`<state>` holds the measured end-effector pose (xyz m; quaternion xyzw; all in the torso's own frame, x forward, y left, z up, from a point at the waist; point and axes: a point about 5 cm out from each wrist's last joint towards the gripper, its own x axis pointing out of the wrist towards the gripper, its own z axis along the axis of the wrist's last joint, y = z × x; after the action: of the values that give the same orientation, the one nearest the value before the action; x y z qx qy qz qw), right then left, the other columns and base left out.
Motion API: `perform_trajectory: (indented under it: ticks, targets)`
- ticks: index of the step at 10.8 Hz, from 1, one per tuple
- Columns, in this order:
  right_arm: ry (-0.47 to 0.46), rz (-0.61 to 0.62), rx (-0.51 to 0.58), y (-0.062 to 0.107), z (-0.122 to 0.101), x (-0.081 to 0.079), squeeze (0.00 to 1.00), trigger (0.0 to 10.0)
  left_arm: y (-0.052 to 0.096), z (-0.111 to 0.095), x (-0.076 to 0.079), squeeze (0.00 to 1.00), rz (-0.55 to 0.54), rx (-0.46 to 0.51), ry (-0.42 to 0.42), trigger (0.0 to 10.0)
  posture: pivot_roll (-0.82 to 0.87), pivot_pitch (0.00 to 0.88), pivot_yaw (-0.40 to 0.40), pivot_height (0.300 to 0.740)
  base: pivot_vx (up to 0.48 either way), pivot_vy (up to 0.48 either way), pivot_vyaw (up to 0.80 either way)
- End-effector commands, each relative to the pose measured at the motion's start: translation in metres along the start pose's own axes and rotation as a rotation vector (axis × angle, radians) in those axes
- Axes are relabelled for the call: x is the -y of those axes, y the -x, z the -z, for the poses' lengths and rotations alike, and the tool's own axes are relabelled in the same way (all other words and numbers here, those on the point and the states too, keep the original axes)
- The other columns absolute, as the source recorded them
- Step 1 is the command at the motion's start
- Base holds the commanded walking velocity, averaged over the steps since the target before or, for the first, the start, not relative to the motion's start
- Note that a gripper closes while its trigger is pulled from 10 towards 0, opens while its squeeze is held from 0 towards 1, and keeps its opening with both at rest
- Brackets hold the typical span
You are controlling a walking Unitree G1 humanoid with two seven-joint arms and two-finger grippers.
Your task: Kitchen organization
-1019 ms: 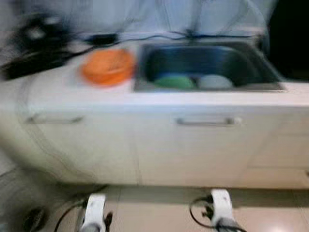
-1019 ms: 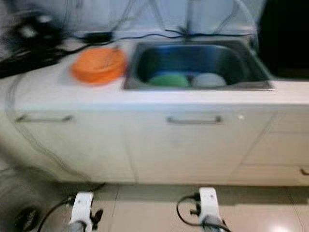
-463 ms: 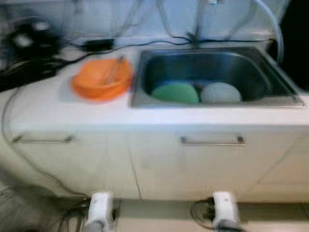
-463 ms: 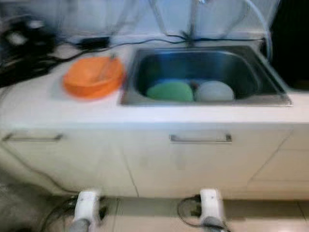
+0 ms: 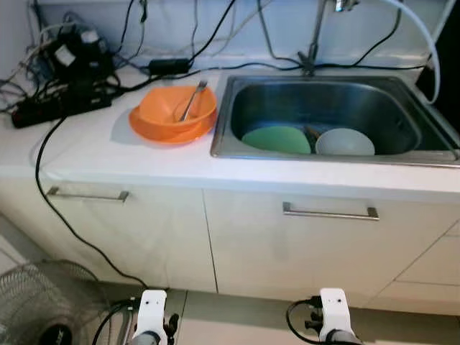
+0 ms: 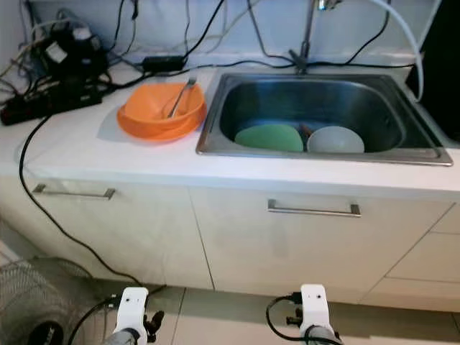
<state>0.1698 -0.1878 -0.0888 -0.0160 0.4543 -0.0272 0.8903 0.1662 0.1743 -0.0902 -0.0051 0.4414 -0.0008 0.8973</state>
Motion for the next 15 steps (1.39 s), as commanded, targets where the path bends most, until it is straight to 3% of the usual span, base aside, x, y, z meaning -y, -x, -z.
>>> perform_trajectory:
  ticks: [1,15]
  targets:
    - [0.011,0.003,-0.007,-0.0002,-0.0002,0.0013,0.00,10.0,-0.0007,-0.0021,-0.0014,0.00,-0.004,-0.003,-0.007,10.0,0.11,0.000,0.057,0.740,0.000,0.000,0.00]
    - [0.011,-0.011,-0.028,0.0004,0.0043,-0.0021,0.00,10.0,-0.0006,-0.0024,-0.0065,0.00,-0.016,-0.013,-0.022,10.0,0.11,0.000,0.065,0.740,0.000,0.000,0.00]
